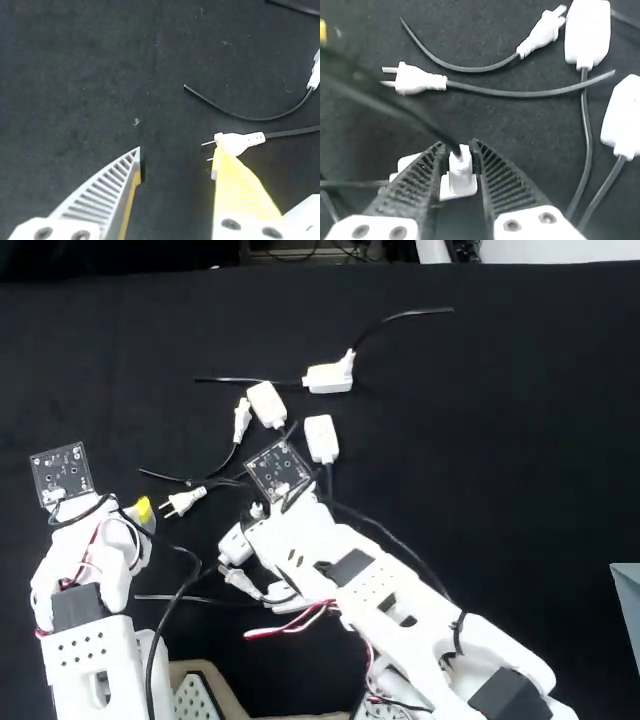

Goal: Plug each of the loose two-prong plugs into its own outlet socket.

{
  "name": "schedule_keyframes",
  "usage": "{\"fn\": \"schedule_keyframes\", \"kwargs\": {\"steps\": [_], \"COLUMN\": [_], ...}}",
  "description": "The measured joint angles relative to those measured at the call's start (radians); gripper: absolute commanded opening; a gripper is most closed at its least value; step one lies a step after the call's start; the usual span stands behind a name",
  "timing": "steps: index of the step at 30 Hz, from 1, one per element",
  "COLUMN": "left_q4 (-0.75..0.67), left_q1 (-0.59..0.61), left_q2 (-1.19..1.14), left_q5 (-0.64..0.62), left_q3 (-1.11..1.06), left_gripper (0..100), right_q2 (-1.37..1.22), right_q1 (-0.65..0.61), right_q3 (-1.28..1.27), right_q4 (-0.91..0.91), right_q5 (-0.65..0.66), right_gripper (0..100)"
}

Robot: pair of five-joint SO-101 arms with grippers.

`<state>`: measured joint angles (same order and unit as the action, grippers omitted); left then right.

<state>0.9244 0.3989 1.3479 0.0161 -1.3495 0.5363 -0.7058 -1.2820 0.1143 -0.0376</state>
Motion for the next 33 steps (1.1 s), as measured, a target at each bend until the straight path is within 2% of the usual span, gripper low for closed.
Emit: {"fn": "schedule_keyframes", "kwargs": {"steps": [24, 33], "left_q4": [0.0, 0.0], "left_q1": [0.0, 0.0], "left_q2": [0.0, 0.0], "left_q5": [0.0, 0.0], "left_q3": [0.0, 0.0], "left_gripper": [24, 24], "right_q2": [-0.098, -0.146], "right_q1": [-0.012, -0.014], "right_q3": [0.006, 0.029], "right_q4": [-0.06, -0.063], "right_q5": [0.0, 0.066], "right_gripper": [1.1, 1.1]}}
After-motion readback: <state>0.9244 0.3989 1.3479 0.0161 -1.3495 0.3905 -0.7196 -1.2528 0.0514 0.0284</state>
